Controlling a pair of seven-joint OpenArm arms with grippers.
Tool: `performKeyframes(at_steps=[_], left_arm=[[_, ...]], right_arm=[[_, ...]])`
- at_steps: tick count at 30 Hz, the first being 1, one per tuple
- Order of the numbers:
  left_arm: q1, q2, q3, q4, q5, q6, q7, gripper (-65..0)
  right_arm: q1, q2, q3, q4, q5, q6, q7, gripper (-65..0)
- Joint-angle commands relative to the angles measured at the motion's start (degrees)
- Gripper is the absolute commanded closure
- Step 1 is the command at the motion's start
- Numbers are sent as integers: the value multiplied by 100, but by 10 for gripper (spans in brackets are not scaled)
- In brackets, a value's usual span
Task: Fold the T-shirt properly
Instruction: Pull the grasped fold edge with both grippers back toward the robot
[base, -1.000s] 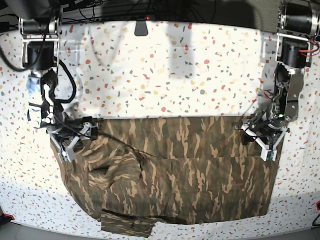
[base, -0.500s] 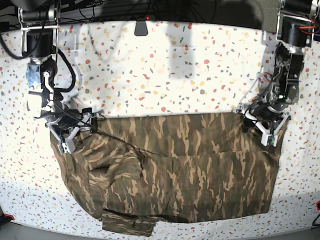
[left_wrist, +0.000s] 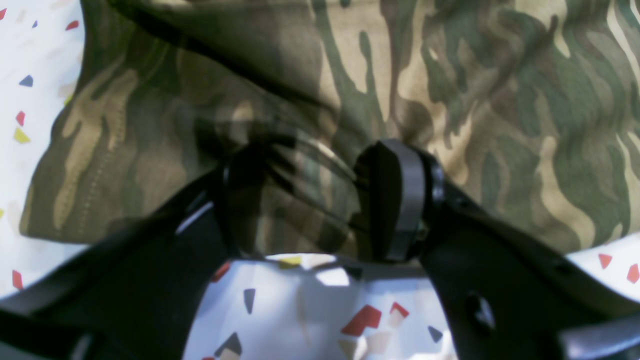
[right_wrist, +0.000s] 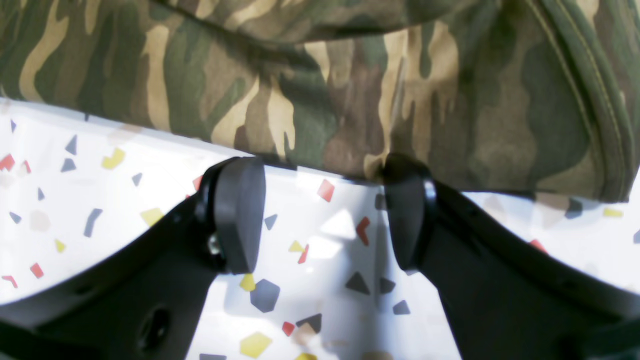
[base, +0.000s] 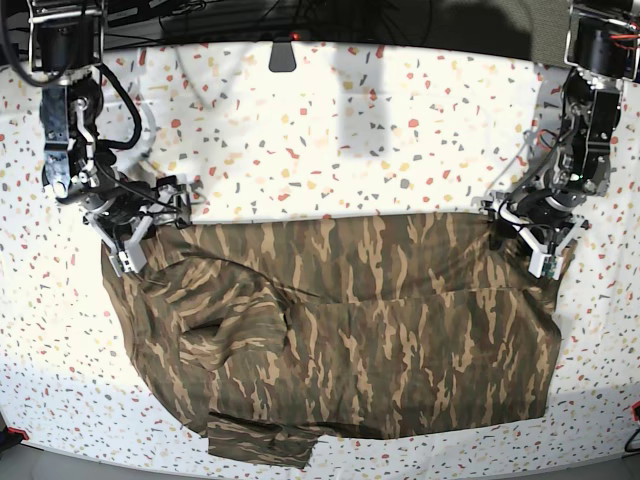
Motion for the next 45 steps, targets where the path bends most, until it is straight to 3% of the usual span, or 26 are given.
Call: performKeyframes(at_steps=[1,4,12,18,20,22,25,34,42,45], left_arm=[[264,-31,70,-160,151,13,1145,-343],[245,-31,70,-153,151,28,988,-343],[181,-13,70,-151,153,26,951,-343],[186,81,70,-151,153,26,876,-343],[229,81,70,-153,173,24,706,-343],[339,76,70,-153,319,26,385,-343],[472,79,70,-151,348,26,343,-343],[505,26,70,-35,282,24,813,-343],[918,-136,70,828,243,26,1014,-343],[925,-157,70,911,240,26,966,-343]], right_arm=[[-101,24,39,9,35,57,-278,-375],[-63,20,227,149,48,50,52,-375],[699,-107,540,323,420,57,214,-375],[1329,-669,369,-433,-702,59,540,-375],[1384,-723,289,-944,-1069,59,686,-375],[1338,-693,214,-1438,-1515,55,767,-375],[1027,-498,179,-1589,-1314,59,787,-375],[-487,4,190,-28,-984,57,317,-375],[-1163,39,267,848,-863,52,321,-375],[-1021,37,267,1143,-616,-151,490,-375]])
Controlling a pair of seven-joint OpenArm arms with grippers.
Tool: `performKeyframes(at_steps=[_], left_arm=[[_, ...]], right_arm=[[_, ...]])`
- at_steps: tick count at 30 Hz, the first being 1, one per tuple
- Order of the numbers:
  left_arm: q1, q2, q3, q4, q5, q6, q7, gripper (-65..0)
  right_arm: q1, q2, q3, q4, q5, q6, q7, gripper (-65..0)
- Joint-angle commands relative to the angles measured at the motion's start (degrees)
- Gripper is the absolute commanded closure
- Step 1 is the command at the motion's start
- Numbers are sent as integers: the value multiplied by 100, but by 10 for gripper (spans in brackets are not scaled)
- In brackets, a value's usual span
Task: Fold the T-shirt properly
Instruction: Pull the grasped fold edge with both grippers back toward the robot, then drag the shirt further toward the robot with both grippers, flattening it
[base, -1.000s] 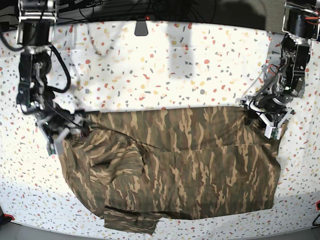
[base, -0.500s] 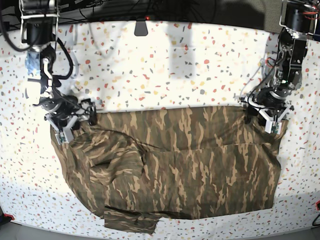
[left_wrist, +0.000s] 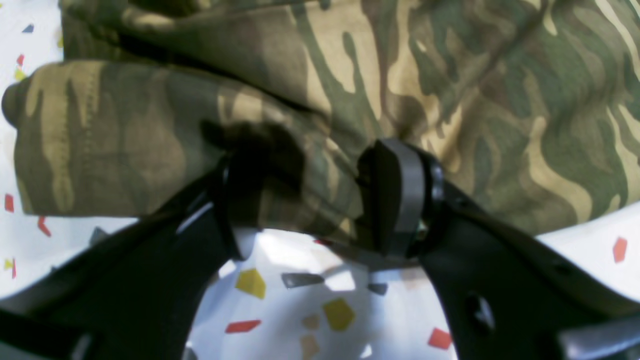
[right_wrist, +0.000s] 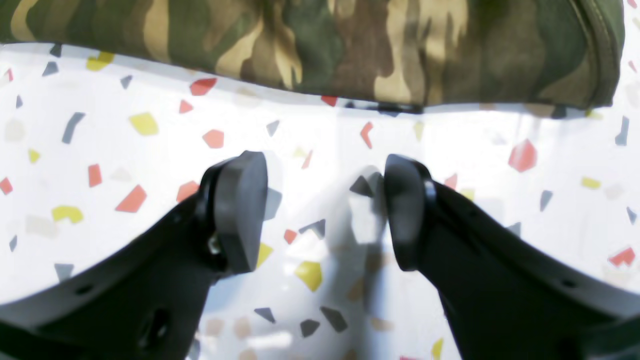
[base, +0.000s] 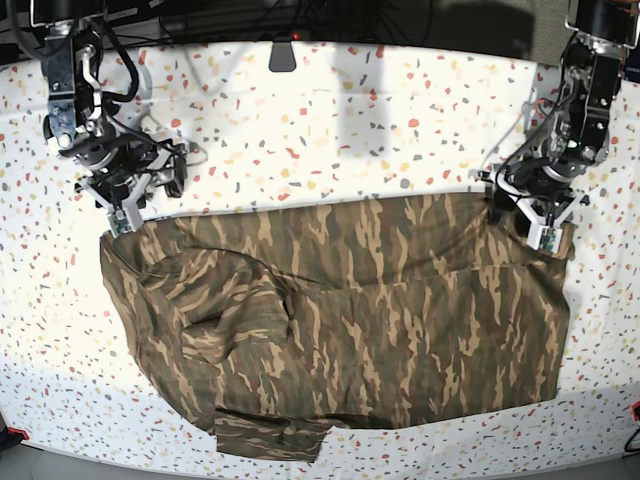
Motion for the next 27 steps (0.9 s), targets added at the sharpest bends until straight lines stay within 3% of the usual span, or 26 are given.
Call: performKeyframes(at_steps=[1,5,10,15,18,20,27], left_arm=[[129,-48,74,-66,173,-94,807,-343],[131,-48,74,-66,175,-94,706,-343],[129,-31,74,-66,166,-94,411,-343],[133,-33,74,-66,170,-94,356,-343],[133,-33,74,-66,170,-94,372,-343],[133,-33,74,-66,173,-94,503,-343],[232,-116,74,-66,170,-96,649,-343]], right_arm=[[133,55,15,138,101,-7,-92,-375],[850,-92,13,131,227,-26,-50,-375],[1762,-452,9,-310,-186,-22,341,-375],[2465,-750,9,-1484,-793,92,595,-375],[2747,-728,-2,-2288,-970,151,553,-375],[2752,-671,-2,-2562,-1113,149,197,-375],[1598,-164,-2,-2146,-682,149,273,-375]])
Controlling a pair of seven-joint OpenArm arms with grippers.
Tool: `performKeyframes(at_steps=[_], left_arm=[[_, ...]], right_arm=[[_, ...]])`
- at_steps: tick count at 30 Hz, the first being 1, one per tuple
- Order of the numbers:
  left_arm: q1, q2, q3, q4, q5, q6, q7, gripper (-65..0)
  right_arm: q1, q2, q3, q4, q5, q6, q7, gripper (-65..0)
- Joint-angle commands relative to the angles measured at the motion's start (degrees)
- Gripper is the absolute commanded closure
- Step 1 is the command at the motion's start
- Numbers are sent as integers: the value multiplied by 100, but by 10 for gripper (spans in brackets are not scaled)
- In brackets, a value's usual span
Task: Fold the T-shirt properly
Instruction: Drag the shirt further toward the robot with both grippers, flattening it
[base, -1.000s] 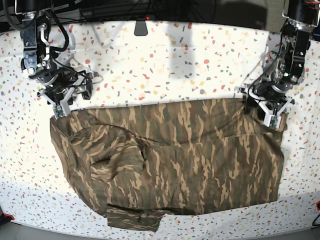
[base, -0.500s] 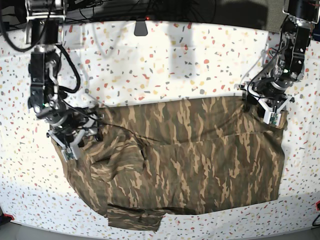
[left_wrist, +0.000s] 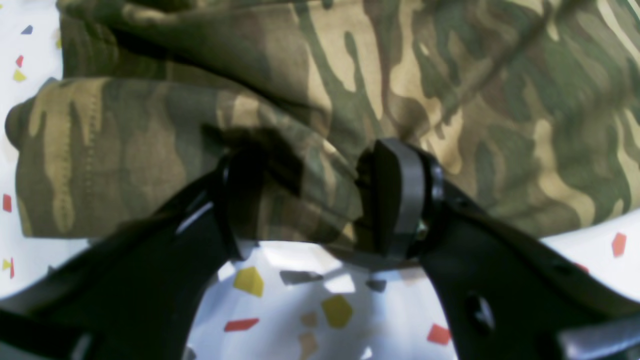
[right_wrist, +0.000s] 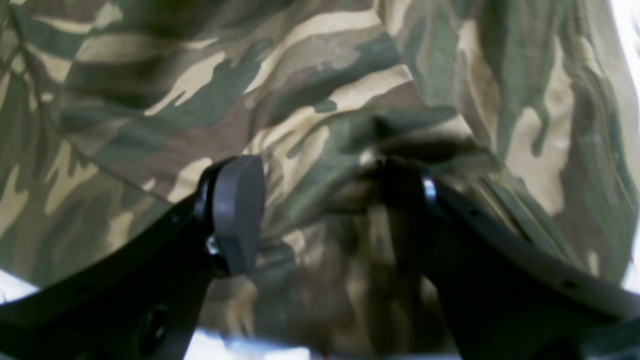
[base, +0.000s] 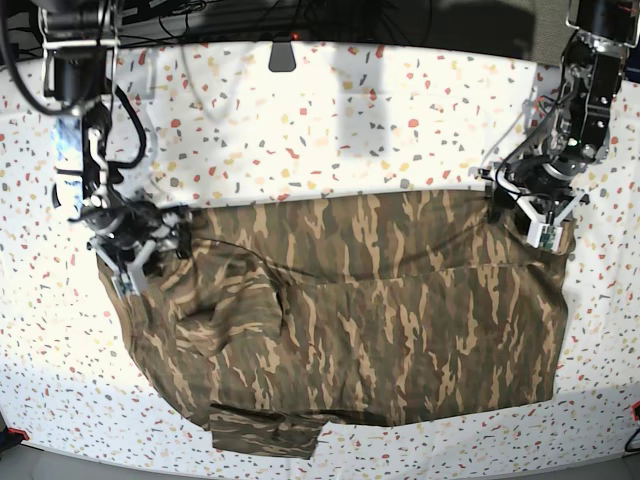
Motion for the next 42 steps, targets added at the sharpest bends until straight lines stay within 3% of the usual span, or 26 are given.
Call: performKeyframes(at_steps=[1,8,13,17,24,42], left_arm=[[175,-61,63,-68,179,-66,754,-343],[208,-70,63,-39,-20,-92,927,-343],[208,-101,63,-35,-17,-90,918,-343],[299,-101,63,-35,-17,-109,1058,-343],[798,-116,63,-33,-13,-109,929,-343],[1414,-114,63,190,-13,-109,1019,-343]], right_arm=[[-190,90,11,44,-232,-50,-514,-375],[-1117,101,13,581,-122,-50,-509,-375],[-1244,96,17,957,-98,-177,-485,-375],[-1176,96,17,1088,297,-219,-957,-375],[-1397,87,22,1154,507,-210,-1276,-375],[-2848,83,164,2667,667,-225,-1641,-375]])
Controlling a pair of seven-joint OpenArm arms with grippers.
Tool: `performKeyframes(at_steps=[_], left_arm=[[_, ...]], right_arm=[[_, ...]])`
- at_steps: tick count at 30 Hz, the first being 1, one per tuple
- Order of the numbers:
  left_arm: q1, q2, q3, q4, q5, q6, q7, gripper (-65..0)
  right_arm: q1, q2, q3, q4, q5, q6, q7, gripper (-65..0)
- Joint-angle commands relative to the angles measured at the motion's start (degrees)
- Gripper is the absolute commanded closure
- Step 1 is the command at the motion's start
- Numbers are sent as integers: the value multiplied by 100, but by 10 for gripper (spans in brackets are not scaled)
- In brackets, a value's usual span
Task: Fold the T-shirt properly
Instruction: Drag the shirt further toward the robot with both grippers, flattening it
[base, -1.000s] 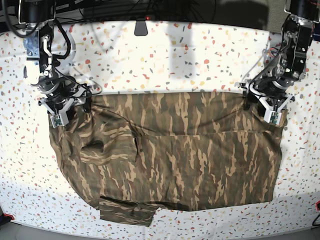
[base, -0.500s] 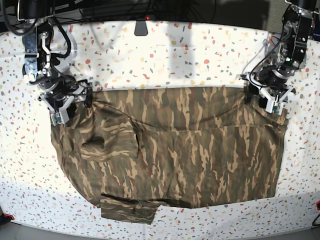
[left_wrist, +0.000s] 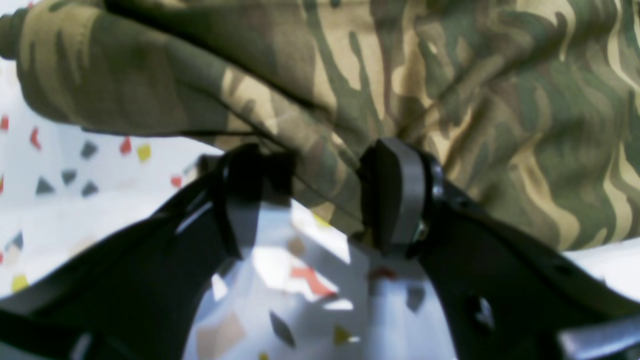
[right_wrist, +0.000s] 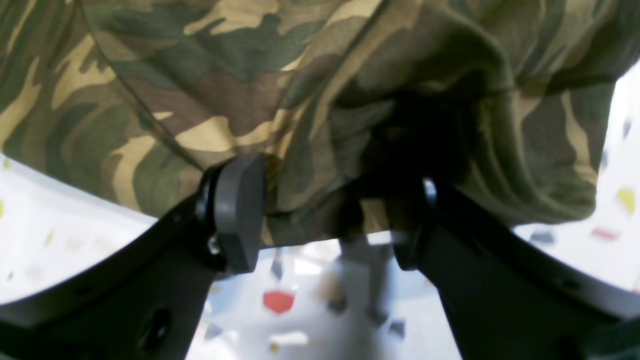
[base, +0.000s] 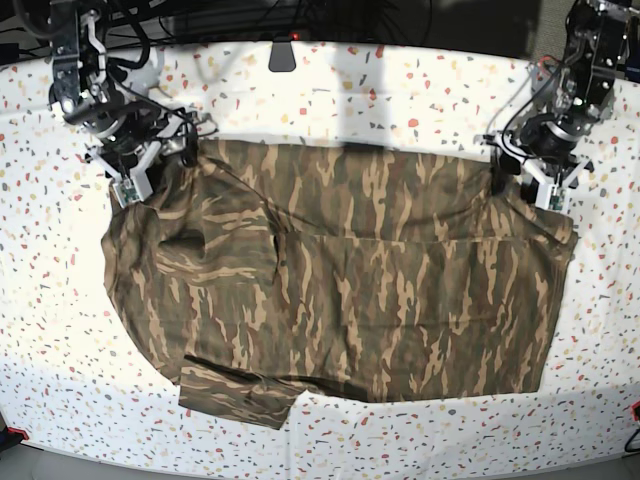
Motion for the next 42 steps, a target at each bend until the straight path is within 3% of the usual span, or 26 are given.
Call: performKeyframes(at_steps=[1,6,10,20,25,29,37,42], left_arm=[[459,13,138,-114,212,-162,1755,-343],[949,15,138,501,299,-160,1788,-343],[1189,15,138,789,490,-160,2186,-343],[1784,15,138,839,514,-157,2245,-343],[1980,17,138,839,516,-157,2022,-343],[1797,20,138,850,535,-157,1945,-343],[1602,61,138,861,514,-157,1945,-343],[1602,61,138,861,516,-157,1965,-343]], right_arm=[[-247,17,37,-24,13,61,-645,-375],[-708,15,557,173,232,61,-662,-375],[-1069,15,857,380,459,70,-664,-375],[-1696,-229,890,1038,474,63,-763,-375],[-1912,-302,890,1469,470,66,-424,-375],[-1602,-302,887,1700,450,59,-219,-375],[-321,-302,887,938,422,4,-184,-375],[328,-295,887,114,-435,-2,-184,-375]])
